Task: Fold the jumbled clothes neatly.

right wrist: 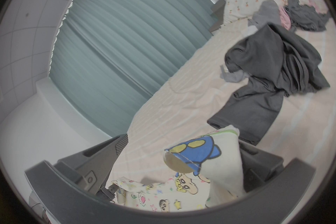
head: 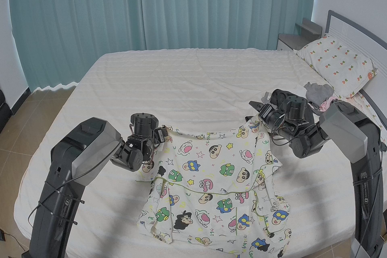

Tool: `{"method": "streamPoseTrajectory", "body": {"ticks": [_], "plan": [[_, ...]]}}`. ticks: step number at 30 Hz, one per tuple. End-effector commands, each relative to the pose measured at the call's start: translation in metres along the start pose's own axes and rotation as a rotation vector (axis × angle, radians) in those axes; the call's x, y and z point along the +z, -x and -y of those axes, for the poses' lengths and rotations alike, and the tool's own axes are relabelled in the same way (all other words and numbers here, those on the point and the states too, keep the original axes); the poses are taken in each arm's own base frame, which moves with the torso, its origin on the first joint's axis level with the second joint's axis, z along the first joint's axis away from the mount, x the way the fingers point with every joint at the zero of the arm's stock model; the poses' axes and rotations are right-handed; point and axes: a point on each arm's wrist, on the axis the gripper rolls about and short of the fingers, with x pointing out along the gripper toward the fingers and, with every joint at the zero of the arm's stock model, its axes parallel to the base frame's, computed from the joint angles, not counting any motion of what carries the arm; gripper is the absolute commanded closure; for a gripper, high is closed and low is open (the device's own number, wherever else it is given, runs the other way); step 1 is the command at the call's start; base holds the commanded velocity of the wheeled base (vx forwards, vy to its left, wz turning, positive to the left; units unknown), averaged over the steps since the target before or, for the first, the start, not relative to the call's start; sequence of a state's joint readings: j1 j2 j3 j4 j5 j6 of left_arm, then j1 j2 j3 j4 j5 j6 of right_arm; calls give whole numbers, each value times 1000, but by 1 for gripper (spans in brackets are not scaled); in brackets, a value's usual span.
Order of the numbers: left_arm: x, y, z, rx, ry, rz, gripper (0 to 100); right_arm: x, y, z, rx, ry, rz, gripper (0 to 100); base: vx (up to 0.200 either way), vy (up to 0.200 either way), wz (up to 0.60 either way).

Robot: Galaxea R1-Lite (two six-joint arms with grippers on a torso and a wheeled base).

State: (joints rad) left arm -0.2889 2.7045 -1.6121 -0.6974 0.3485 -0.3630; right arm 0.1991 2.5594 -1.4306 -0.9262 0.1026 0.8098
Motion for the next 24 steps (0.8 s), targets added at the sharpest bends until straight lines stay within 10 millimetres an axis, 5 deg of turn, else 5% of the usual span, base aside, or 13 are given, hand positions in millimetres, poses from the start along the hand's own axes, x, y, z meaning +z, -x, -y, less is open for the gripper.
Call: {"method": "streamPoseTrajectory", "body": {"ticks": [1,13,24], "plan": [[4,-13,-20,40,23,28,0,-3,-14,12,-22,-61,18,0,0,0,0],[31,-29,-72,135,71,81,0,18,-23,8,-87,-209,46,0,0,0,0],[29,-32,-89,171,78,70,0,35,-25,5,-145,-414,38,0,0,0,0]]}}
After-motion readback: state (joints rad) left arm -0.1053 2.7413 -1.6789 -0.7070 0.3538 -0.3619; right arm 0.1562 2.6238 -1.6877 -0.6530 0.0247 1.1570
